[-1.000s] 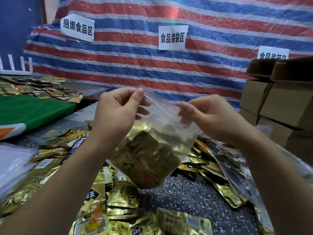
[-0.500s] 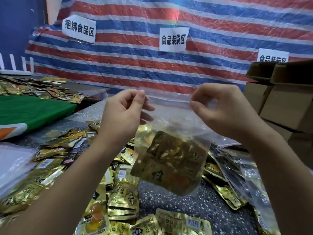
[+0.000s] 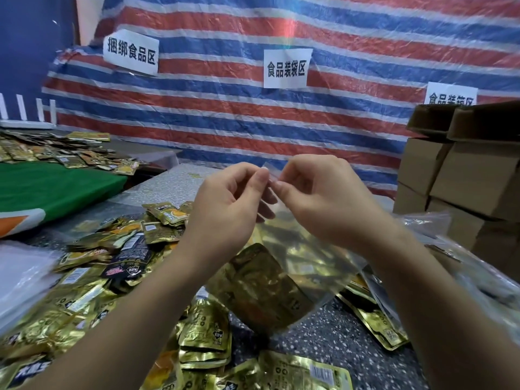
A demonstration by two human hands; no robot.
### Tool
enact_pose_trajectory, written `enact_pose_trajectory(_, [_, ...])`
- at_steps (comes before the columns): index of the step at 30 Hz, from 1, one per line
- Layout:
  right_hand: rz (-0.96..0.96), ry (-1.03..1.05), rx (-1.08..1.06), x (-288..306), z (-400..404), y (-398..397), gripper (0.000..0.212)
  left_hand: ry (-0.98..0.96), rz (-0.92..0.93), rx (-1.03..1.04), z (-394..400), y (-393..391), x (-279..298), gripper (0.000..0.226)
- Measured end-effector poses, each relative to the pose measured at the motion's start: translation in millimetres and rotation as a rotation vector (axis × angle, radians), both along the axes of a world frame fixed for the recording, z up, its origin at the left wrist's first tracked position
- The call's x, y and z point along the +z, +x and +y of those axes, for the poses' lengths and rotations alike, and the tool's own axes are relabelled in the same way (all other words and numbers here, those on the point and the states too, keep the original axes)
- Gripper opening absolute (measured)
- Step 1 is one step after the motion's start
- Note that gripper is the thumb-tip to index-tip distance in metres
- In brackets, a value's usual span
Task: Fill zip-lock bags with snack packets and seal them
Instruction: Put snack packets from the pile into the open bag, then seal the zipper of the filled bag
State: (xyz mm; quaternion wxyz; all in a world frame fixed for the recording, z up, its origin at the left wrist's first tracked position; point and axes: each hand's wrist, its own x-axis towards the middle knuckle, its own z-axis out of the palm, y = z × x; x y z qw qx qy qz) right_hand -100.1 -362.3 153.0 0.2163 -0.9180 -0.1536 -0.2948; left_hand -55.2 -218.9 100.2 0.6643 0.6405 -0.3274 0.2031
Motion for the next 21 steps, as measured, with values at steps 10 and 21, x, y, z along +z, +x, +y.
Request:
enact_pose_trajectory(10, [0.081, 0.129, 0.058, -0.3, -0.3, -0.1, 0.017, -0.081, 0.097, -0.030, 4.5, 2.6, 3.1, 0.017])
enact_pose_trajectory(21, [0.065, 0.191, 0.050, -1.2, 4.4, 1.3, 0.015, -0.021, -0.009, 0.122, 0.5, 0.4, -0.1, 0.019])
